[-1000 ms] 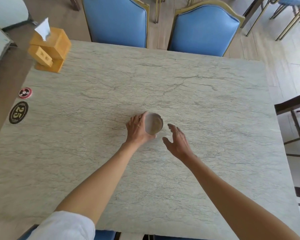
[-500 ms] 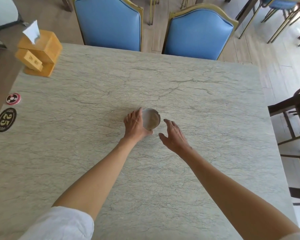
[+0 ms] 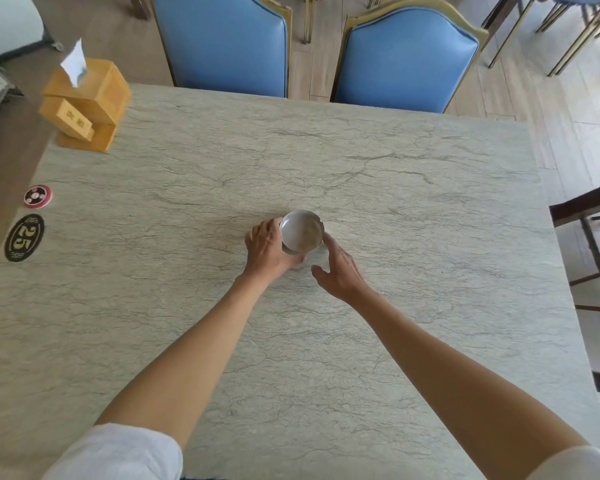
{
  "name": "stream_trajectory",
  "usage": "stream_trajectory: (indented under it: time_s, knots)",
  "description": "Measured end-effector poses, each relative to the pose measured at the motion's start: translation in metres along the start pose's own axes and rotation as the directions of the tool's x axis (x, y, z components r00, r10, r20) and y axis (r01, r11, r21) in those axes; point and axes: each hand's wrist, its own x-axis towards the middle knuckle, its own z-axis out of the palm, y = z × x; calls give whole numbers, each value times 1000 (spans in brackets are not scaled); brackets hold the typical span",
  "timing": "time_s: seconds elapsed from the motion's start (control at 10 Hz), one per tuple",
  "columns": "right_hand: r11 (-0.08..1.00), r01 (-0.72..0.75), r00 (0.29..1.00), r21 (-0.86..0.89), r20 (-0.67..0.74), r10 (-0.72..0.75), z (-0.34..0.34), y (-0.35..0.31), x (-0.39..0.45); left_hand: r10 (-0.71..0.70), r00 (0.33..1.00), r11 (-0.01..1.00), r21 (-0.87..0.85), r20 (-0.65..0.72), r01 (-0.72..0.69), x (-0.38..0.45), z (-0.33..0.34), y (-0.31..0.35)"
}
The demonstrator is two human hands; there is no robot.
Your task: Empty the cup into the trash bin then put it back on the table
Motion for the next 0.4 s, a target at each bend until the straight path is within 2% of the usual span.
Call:
stream_trajectory:
  time_s: [0.4]
  knots:
    - [998,-64,997,27,42,63,1,-10,0,-19,991,999,51,136,13,-3,-17,2]
